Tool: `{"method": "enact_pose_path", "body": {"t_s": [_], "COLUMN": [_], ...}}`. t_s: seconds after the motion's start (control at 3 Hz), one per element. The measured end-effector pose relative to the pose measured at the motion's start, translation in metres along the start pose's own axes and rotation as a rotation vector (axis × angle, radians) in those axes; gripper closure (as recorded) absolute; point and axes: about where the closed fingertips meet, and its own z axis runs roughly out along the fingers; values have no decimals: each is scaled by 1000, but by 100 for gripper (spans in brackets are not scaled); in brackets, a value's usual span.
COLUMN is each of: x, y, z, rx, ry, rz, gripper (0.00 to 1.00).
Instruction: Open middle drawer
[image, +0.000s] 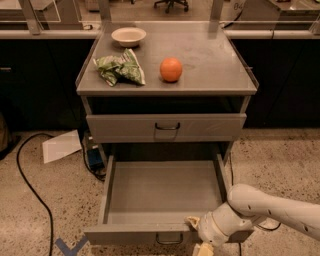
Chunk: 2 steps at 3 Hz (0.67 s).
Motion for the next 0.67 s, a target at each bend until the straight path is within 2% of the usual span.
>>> {"method": "enact_pose_path", "body": {"t_s": [0.33, 0.67], "x": [-2, -1], "y": [1, 25], "z": [-2, 5], "rx": [0, -54], "ry": [0, -30], "rz": [0, 23], "gripper": [0, 0]}}
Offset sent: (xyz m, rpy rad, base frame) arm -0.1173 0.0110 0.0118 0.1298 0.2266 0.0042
